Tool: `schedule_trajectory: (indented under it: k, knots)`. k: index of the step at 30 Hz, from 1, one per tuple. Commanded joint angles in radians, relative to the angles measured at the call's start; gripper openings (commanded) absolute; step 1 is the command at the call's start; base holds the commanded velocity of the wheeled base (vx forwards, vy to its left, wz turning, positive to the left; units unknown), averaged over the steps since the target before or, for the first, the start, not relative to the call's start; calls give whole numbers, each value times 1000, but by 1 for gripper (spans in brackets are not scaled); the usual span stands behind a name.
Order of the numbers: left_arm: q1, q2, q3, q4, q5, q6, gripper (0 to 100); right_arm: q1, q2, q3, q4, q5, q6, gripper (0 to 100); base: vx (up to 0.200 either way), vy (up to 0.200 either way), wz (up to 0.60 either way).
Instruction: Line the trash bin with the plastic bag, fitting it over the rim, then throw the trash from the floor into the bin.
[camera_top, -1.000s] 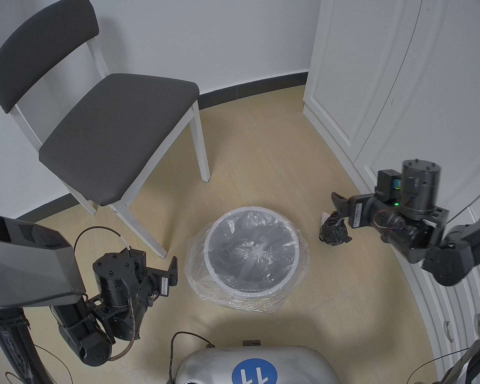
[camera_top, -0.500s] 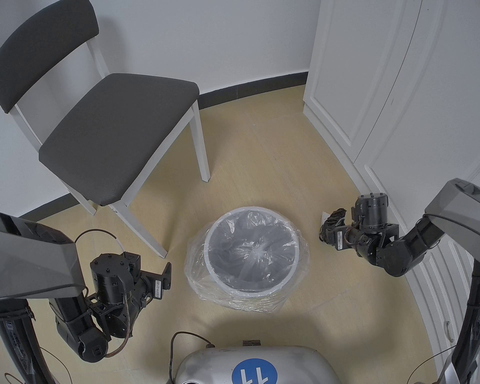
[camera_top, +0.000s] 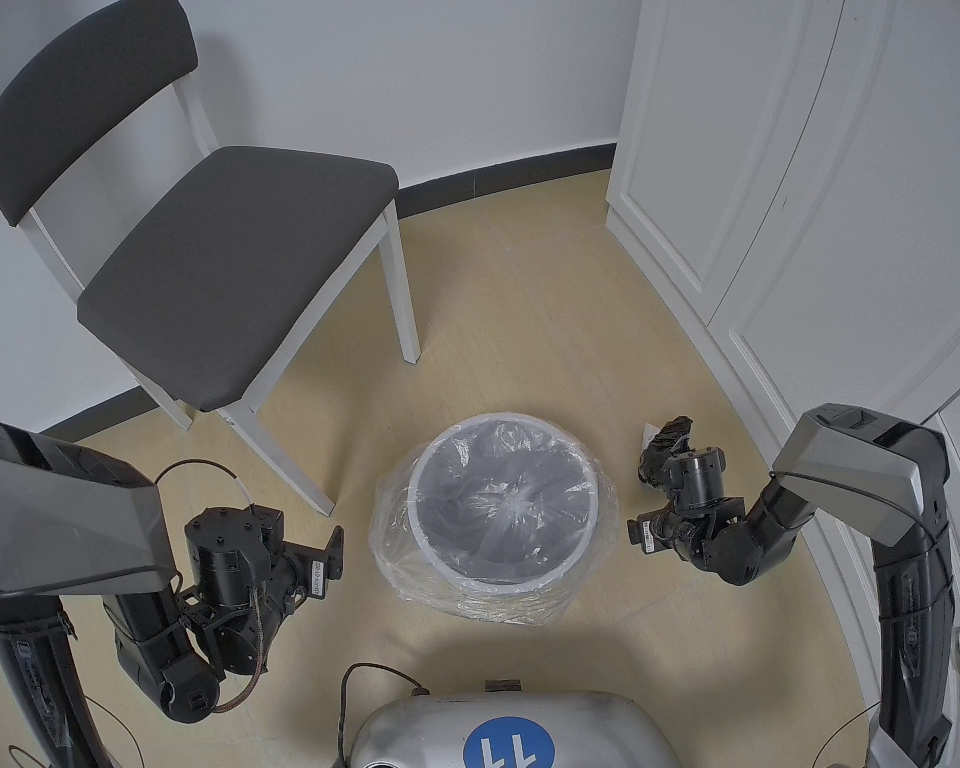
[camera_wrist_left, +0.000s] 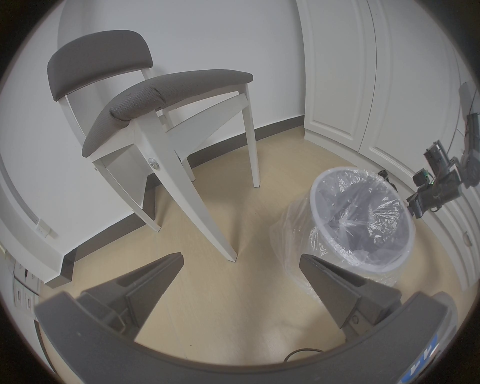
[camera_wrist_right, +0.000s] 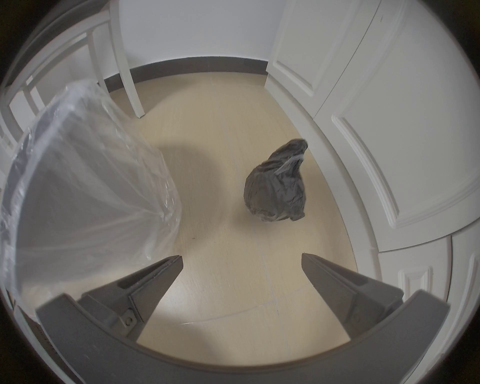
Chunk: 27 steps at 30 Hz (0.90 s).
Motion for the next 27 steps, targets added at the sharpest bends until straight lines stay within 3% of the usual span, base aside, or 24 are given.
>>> schedule_trajectory:
  k: [1, 15, 22, 27]
  knots:
    - [0, 9, 0, 0, 1, 0, 100, -3, 87, -49, -3, -11, 7, 100, 0, 0, 0]
    - [-1, 23, -2, -2, 1, -1, 100, 32, 199, -214, -23, 46, 201, 100, 0, 0, 0]
    - [-6, 35, 1, -2, 1, 0, 100, 35, 236, -244, -129, 62, 232, 100, 0, 0, 0]
    - [-9, 64, 0, -2, 2, 0, 100, 38, 236, -221, -175, 121, 235, 100, 0, 0, 0]
